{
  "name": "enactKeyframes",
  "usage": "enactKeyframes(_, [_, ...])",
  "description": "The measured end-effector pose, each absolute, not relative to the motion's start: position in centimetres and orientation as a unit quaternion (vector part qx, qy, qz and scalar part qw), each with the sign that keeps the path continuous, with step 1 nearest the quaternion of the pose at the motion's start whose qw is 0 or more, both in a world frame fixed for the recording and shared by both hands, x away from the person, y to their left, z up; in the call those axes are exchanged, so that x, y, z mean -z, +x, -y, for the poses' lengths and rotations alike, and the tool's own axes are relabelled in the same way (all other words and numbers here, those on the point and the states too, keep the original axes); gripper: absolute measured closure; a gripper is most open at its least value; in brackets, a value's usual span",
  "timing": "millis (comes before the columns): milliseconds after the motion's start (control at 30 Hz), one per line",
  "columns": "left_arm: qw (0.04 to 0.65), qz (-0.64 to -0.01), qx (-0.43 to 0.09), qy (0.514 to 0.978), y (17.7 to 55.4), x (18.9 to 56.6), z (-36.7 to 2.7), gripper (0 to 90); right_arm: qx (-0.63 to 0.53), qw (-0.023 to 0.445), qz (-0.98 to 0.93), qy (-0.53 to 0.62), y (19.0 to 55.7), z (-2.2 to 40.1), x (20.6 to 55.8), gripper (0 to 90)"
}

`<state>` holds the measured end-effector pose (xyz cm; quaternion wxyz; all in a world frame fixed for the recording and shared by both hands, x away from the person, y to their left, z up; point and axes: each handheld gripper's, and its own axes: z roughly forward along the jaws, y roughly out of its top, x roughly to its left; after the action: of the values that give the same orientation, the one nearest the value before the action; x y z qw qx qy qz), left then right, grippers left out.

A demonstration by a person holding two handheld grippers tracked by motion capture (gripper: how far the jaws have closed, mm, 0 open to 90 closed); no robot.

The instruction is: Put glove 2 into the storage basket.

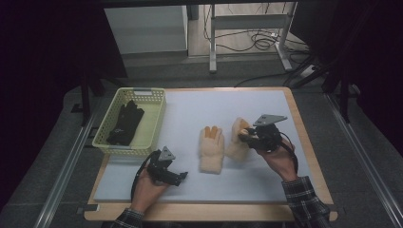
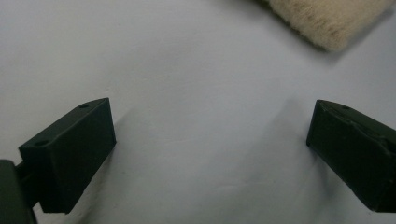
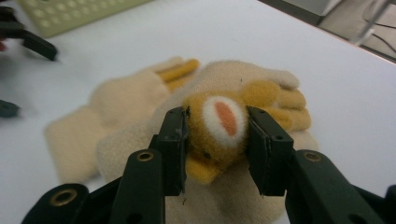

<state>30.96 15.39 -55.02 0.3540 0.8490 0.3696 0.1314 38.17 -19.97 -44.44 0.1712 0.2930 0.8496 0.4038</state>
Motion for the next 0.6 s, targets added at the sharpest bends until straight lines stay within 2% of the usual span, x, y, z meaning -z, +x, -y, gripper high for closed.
enactKeyframes(400, [0.354,-0.37,-0.131,0.849,31.0,55.0,-15.4,1.3,-0.4,0.13,-0.88,0.222,37.7,13.5,44.6,59.6])
enactKeyframes(600, [0.354,-0.37,-0.131,0.849,31.0,55.0,-15.4,1.3,-0.37,0.135,-0.897,0.199,38.0,10.5,46.3,59.2])
